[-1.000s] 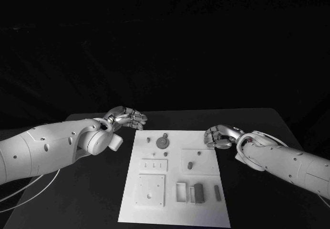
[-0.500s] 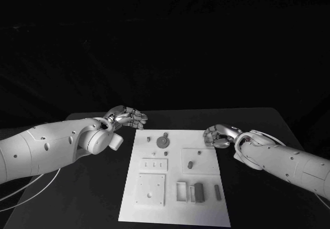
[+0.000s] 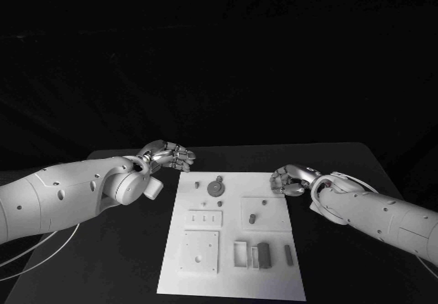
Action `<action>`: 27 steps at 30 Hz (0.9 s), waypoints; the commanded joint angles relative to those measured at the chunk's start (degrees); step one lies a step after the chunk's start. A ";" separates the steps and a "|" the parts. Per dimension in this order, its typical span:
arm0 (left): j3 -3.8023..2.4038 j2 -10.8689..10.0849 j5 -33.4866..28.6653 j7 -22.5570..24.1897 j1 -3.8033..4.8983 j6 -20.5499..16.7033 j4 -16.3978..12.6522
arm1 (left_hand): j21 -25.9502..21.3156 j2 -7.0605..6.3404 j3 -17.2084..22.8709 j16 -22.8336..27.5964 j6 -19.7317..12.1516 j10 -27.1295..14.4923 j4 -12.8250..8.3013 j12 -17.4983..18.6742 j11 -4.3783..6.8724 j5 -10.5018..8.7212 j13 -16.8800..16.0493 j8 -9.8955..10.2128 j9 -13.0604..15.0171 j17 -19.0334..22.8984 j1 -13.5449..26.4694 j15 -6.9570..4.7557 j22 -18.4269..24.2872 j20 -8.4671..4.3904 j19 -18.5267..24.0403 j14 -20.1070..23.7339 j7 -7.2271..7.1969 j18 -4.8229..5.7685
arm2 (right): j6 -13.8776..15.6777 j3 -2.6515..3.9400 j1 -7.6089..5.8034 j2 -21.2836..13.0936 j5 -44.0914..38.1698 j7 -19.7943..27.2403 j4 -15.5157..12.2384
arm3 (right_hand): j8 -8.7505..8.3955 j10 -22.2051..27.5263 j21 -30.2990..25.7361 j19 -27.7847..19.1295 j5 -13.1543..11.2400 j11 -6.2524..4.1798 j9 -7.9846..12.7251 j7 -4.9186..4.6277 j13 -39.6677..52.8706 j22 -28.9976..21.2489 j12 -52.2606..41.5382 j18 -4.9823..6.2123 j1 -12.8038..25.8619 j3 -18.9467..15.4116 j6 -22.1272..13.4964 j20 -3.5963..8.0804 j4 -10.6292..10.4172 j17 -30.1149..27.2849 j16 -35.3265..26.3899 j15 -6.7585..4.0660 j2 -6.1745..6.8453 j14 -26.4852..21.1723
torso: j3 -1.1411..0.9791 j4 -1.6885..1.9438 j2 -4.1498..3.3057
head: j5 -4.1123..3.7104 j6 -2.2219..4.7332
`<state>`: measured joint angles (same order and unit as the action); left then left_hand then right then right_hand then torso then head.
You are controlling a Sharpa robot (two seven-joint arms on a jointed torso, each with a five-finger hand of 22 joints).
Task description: Assemble the parts on the task board
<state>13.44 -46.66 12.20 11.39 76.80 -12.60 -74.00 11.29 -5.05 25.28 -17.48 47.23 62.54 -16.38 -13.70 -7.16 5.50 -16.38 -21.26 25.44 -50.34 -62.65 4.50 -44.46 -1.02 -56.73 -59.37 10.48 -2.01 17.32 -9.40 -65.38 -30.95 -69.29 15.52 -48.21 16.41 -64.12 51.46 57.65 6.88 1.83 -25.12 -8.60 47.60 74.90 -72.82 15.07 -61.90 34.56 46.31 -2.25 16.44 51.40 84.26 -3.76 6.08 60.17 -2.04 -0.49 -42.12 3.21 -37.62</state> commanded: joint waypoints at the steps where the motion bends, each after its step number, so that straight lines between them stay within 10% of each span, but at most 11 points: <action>1: -0.07 -0.01 0.20 0.34 0.05 0.81 -0.17 | -0.36 0.01 -0.09 0.40 -0.40 -0.33 -0.04 0.20 0.15 -0.16 -0.06 0.28 0.10 -0.08 -0.12 0.05 -0.07 -0.14 -0.42 -0.32 -0.05 -0.92 | -0.34 0.01 0.18 0.20 -0.76 -0.25 0.06 | 0.16 -0.09 0.25 0.45 -0.40 0.32 -0.10 -0.06 0.07 1.15 -0.26 -0.07 0.05 -0.29 0.38 0.00 0.07 0.05 0.30 -0.08 -0.61 0.49 | -0.03 0.03 -0.06 | -0.02 -0.03; 27: -0.10 -0.20 0.30 0.29 0.06 0.80 -0.37 | -0.39 0.00 -0.10 0.50 -0.39 -0.33 -0.05 0.21 0.15 -0.16 -0.10 0.29 0.13 -0.17 -0.15 0.05 -0.10 -0.14 -0.43 -0.35 -0.06 -0.92 | 0.82 0.01 0.72 0.92 -1.01 -0.94 1.14 | 1.16 -0.67 0.75 0.93 -0.49 0.43 -0.57 -0.14 0.16 1.14 -0.79 -0.07 -0.02 0.07 2.81 0.34 0.13 0.03 0.82 0.08 -2.39 1.04 | -0.01 -0.03 -0.03 | 0.06 -0.22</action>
<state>13.40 -46.89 12.29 11.32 76.81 -12.56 -74.20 11.29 -5.05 25.28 -17.26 47.23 62.54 -16.38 -13.70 -7.16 5.50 -16.42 -21.26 25.48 -50.44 -62.65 4.50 -44.50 -1.02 -56.73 -59.37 10.48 -1.75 18.80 -9.23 -64.95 -30.01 -69.39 15.36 -47.26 17.46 -64.62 51.91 58.26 6.65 2.14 -25.70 -8.76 47.71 74.90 -73.39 14.63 -61.91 34.56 48.70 -2.05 16.44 51.38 84.74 -3.57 4.12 60.82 -2.05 -0.49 -42.16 3.27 -37.81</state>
